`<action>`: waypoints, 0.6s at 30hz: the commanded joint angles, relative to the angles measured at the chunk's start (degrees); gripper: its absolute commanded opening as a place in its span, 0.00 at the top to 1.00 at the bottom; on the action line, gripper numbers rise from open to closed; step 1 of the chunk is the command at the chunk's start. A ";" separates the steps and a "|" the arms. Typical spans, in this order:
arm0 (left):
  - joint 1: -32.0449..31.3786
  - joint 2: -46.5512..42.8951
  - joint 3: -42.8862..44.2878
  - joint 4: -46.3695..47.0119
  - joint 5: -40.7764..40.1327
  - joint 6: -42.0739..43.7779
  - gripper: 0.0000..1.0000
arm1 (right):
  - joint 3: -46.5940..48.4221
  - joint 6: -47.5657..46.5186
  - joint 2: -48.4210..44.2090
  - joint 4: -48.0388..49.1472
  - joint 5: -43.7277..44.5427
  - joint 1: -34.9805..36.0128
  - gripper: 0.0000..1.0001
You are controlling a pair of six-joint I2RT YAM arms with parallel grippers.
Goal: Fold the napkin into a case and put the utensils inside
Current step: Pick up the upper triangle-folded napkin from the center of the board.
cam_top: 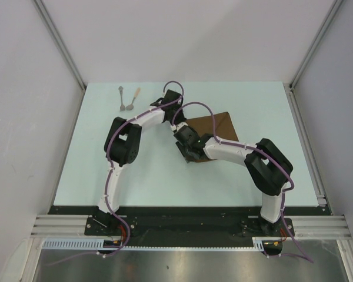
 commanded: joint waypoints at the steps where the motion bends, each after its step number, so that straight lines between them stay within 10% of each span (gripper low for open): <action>1: -0.07 1.55 -0.38 -1.02 1.36 0.10 1.00 | 0.70 -1.28 -2.68 0.24 3.15 0.67 0.58; 18: 0.28 1.73 -0.30 -0.76 2.42 -0.43 1.00 | -0.79 -1.11 -3.40 0.68 0.34 -0.30 0.50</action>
